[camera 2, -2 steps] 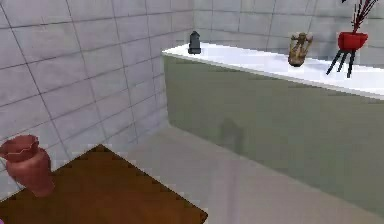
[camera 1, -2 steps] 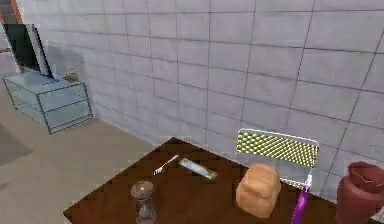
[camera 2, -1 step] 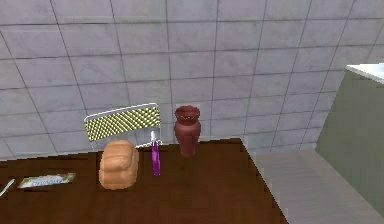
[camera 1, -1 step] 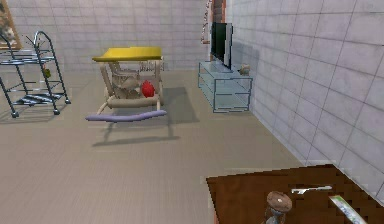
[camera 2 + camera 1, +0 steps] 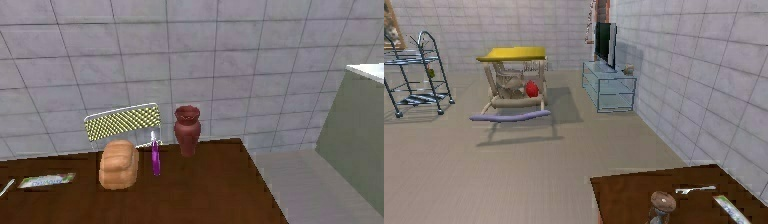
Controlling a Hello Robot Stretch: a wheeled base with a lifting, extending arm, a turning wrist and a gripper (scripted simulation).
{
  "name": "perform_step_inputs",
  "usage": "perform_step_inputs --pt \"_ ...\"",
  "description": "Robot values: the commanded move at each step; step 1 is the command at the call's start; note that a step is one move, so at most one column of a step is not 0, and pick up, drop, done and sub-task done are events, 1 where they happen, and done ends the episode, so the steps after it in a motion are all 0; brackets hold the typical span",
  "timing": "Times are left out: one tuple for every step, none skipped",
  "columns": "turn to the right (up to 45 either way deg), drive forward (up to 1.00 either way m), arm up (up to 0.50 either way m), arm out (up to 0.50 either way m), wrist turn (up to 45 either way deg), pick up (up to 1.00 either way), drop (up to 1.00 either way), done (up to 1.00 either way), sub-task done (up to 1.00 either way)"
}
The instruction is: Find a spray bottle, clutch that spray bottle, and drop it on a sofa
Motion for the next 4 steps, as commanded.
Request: perform_step_inputs --pt "0.0 0.00 0.22 0.00 0.0 0.00 0.00 0.00 0.00" --pt "0.0 0.00 0.00 0.48 0.0 0.00 0.00 0.00 0.00" --pt "0.0 0.00 0.00 0.00 45.0 0.00 0.00 0.00 0.00" --pt "0.0 0.00 0.00 0.00 45.0 0.00 0.00 0.00 0.00"
